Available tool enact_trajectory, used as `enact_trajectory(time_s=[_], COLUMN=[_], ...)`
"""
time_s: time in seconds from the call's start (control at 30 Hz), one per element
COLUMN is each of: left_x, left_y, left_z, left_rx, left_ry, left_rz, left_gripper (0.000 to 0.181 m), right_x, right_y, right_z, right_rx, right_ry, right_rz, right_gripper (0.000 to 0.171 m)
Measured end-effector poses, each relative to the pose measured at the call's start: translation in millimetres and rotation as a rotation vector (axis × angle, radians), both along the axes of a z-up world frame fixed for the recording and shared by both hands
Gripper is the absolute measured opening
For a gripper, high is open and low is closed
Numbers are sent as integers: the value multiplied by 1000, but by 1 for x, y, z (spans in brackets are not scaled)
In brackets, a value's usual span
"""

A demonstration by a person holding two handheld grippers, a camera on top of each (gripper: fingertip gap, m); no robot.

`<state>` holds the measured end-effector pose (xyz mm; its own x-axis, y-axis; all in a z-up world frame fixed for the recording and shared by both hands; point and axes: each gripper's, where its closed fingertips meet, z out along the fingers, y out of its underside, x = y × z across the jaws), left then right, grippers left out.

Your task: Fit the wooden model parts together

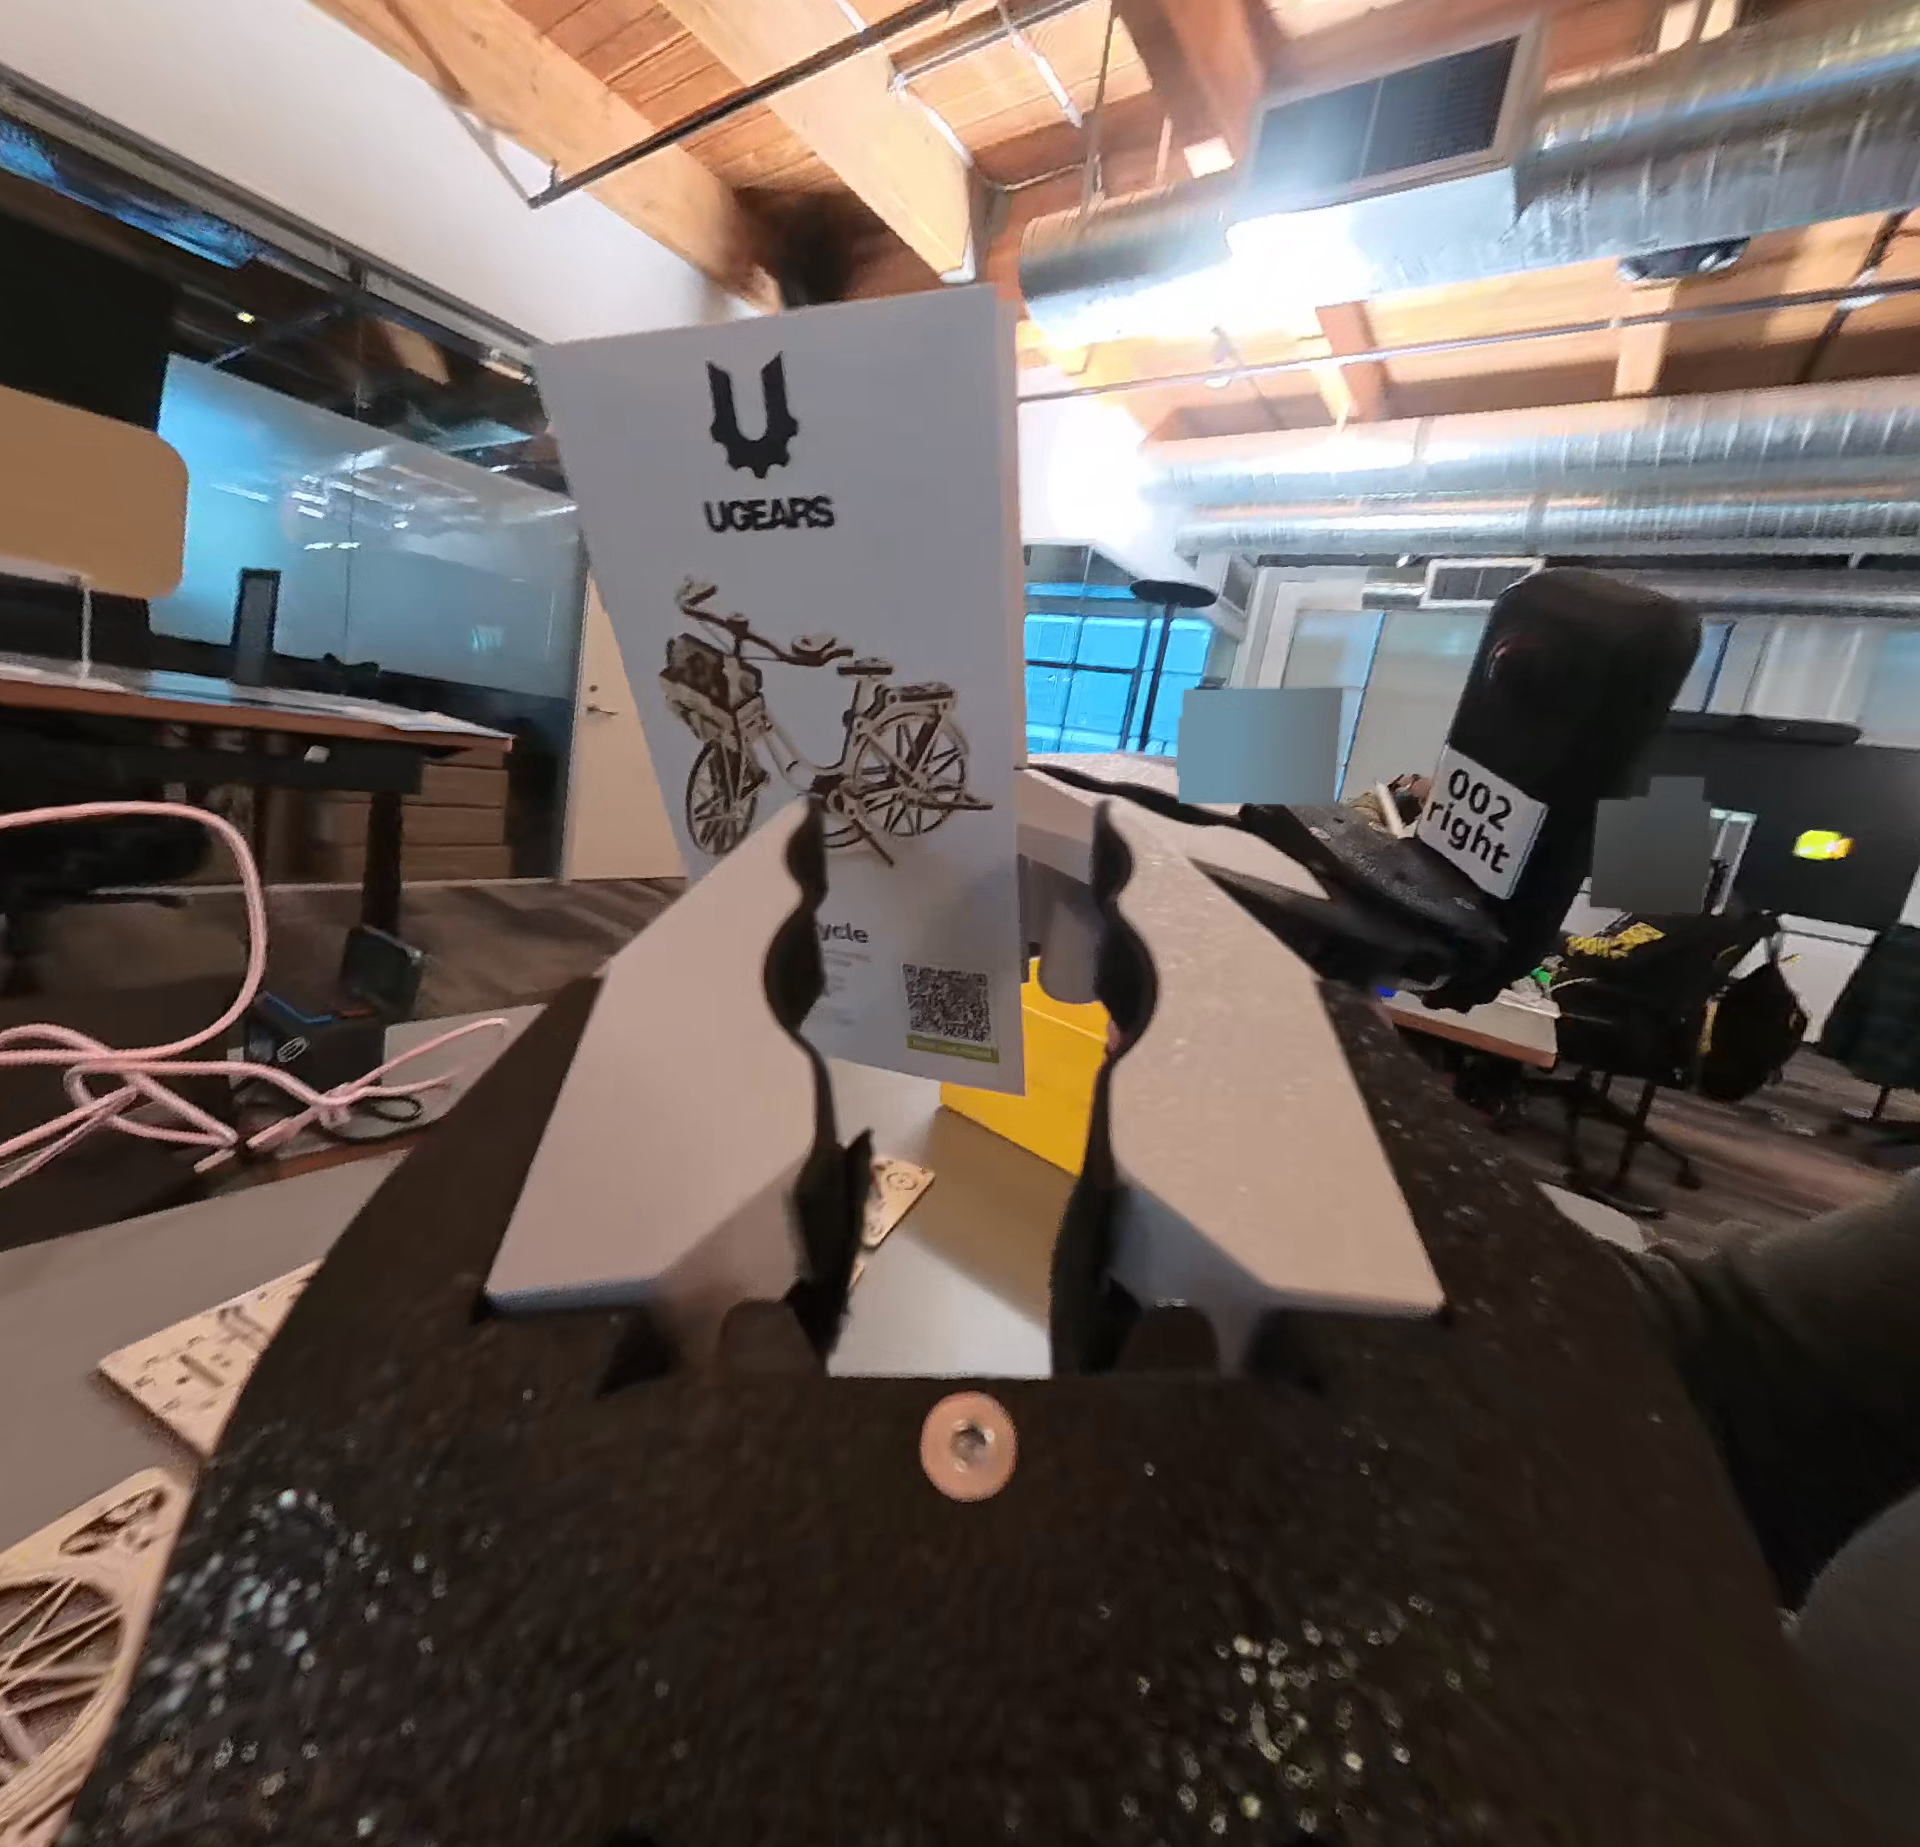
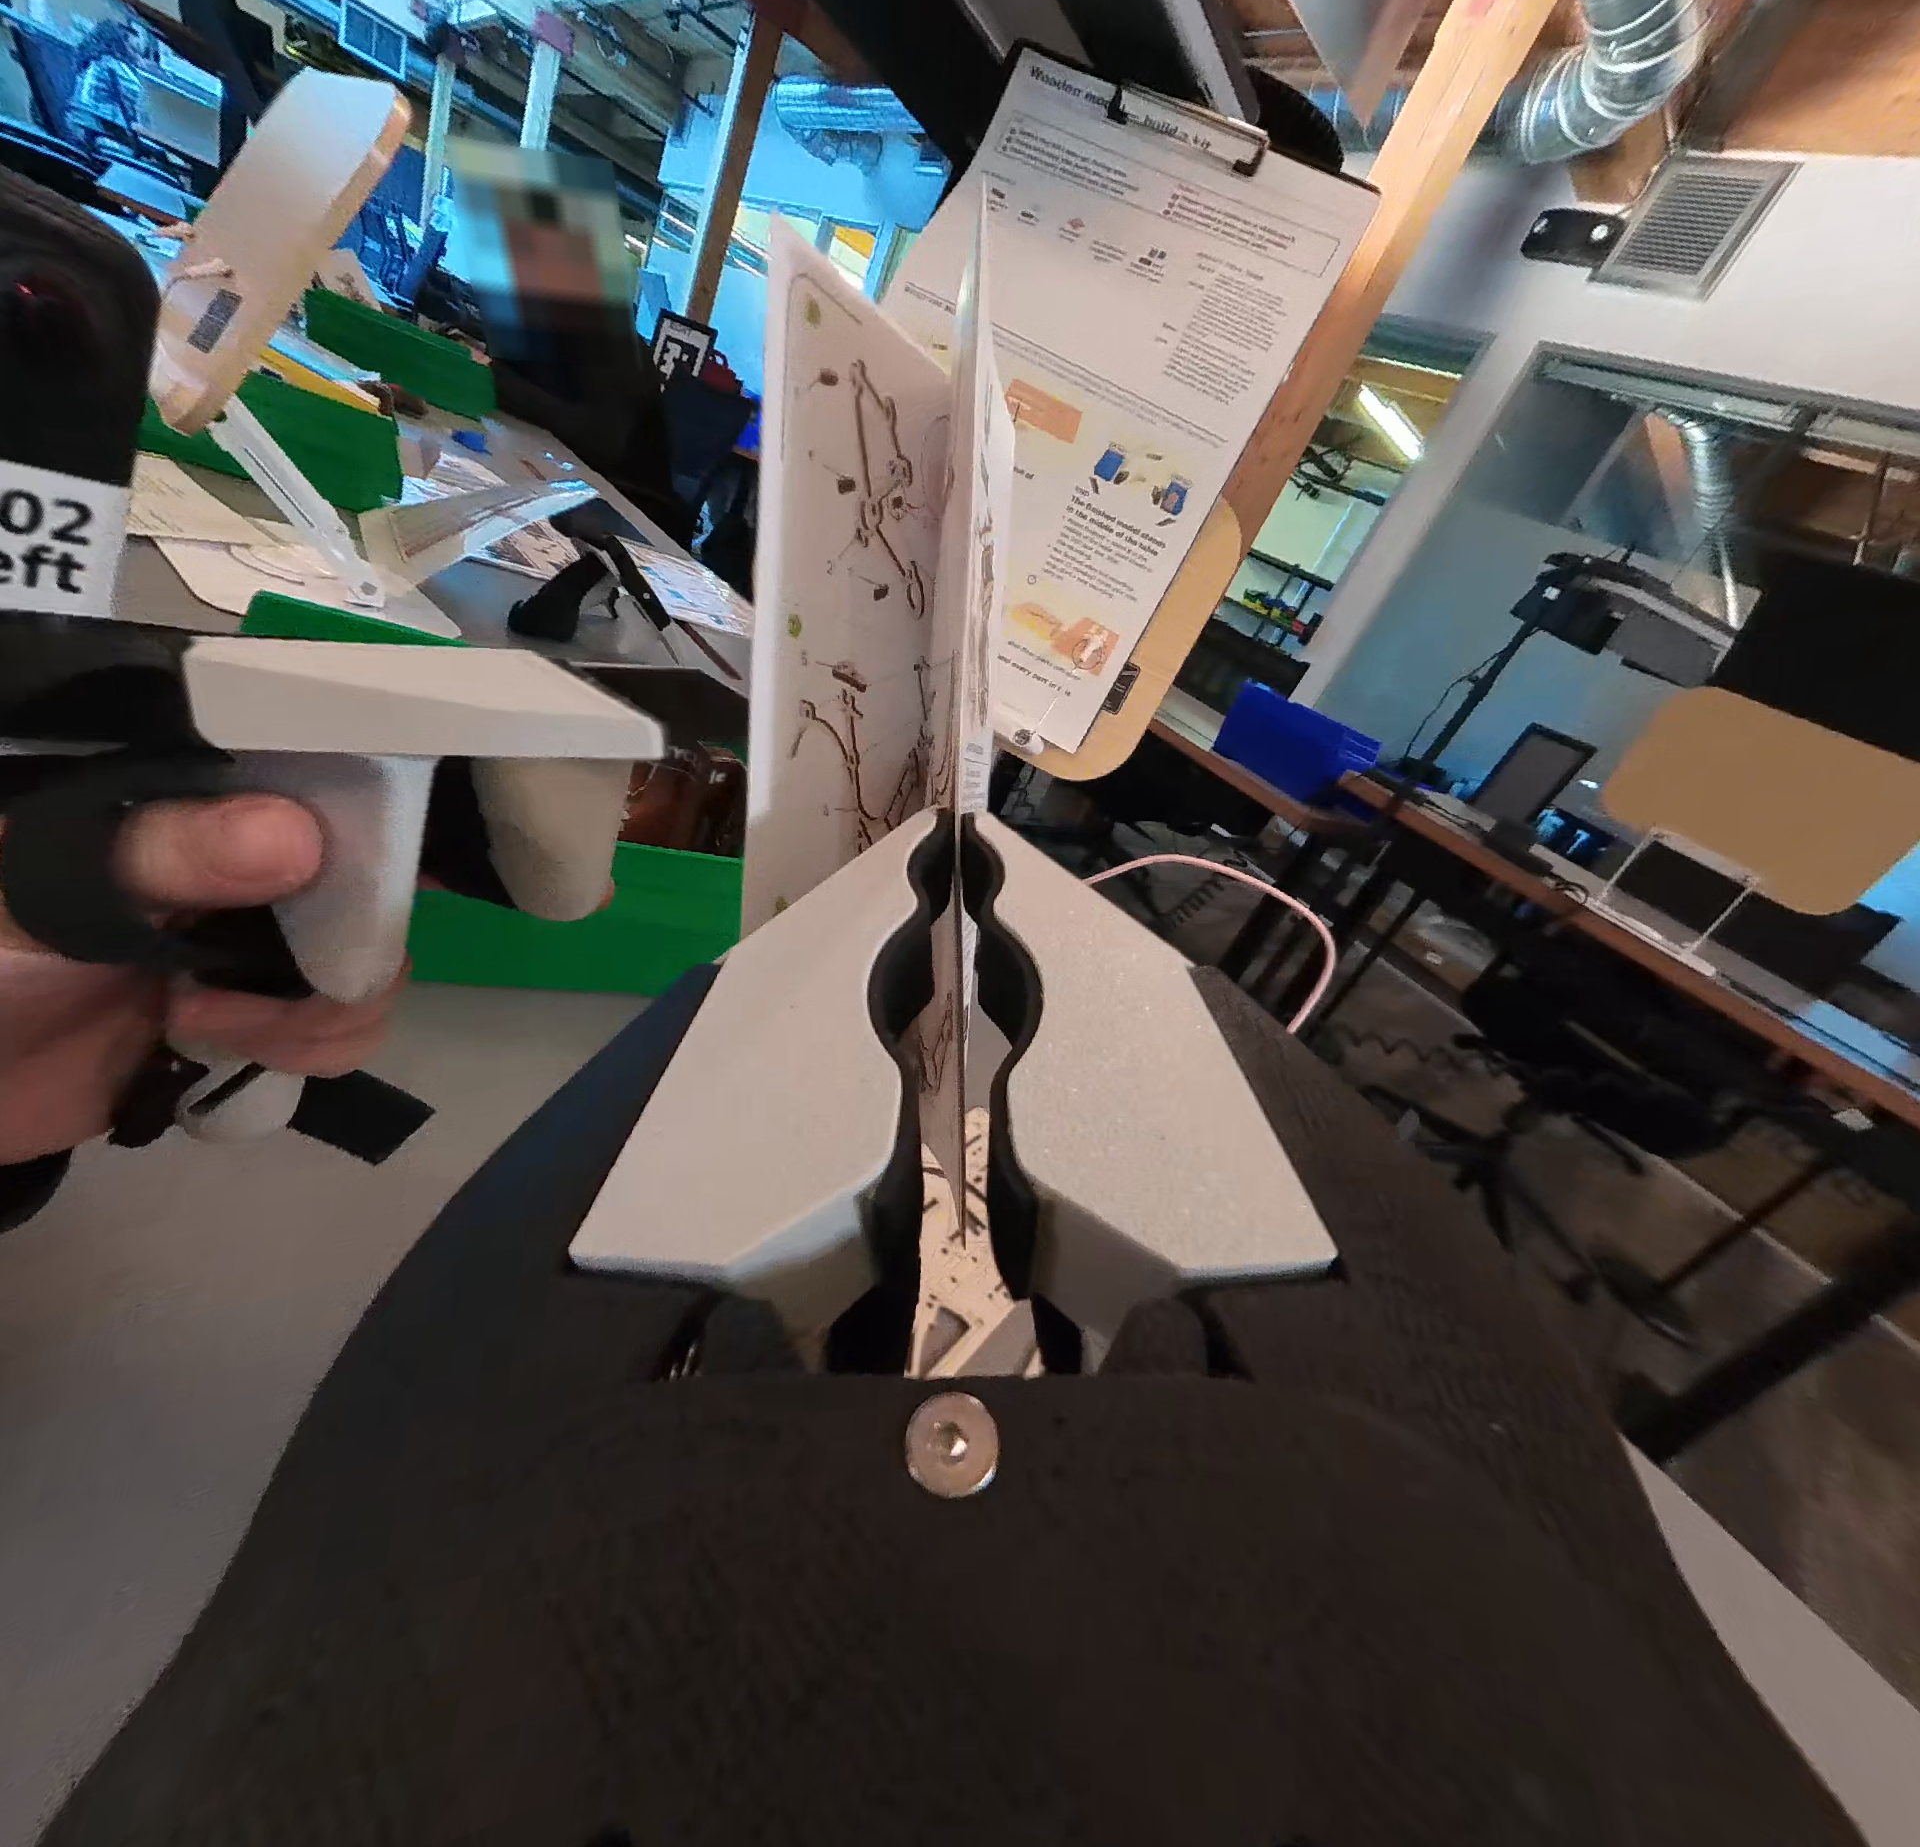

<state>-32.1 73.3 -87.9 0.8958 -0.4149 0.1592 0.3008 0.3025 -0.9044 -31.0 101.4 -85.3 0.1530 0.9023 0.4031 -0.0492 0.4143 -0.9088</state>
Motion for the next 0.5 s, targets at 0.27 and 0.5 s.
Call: enact_trajectory(time_s=[0.27,0.5], left_x=[9,7], left_y=[-3,1], left_z=[-3,-4], left_rx=[-2,-12], left_ry=[51,88], left_rz=[-50,-5], left_gripper=[27,19], right_x=[0,-1], right_y=[-4,-10], right_z=[1,0], right_rx=[-21,-33], right_ry=[0,-6], right_rz=[29,59], right_gripper=[0,0])
